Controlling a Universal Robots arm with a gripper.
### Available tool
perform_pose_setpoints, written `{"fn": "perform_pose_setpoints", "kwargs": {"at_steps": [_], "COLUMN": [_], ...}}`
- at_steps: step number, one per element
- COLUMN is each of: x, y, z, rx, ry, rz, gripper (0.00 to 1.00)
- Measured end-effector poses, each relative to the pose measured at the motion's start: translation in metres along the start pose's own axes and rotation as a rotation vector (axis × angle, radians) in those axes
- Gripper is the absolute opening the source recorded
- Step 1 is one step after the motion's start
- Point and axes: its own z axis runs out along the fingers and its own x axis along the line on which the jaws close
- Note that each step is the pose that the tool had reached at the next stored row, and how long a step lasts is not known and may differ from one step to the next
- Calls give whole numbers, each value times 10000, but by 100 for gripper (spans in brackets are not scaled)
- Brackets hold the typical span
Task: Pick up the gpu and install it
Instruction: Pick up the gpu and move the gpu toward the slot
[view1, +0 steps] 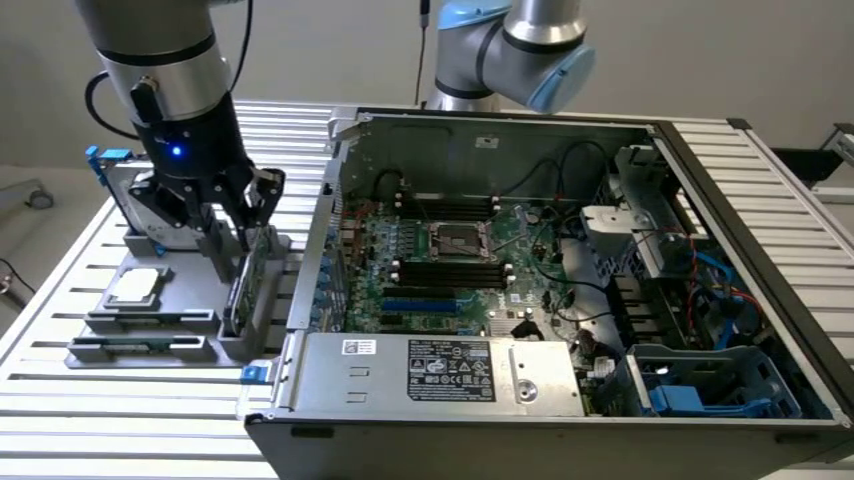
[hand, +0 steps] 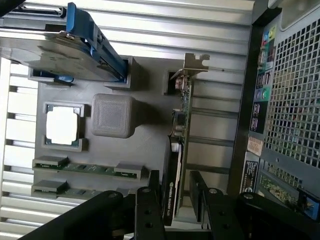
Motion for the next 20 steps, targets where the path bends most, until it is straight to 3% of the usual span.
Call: {"fn": "perform_pose_setpoints", "kwargs": {"at_steps": [6, 20], "x": [-4, -13], "y": [-3, -4], "z": [110, 298], "rx": [-4, -49], "ry": [-10, -47], "rz": [117, 1228], "gripper": [38, 38]}}
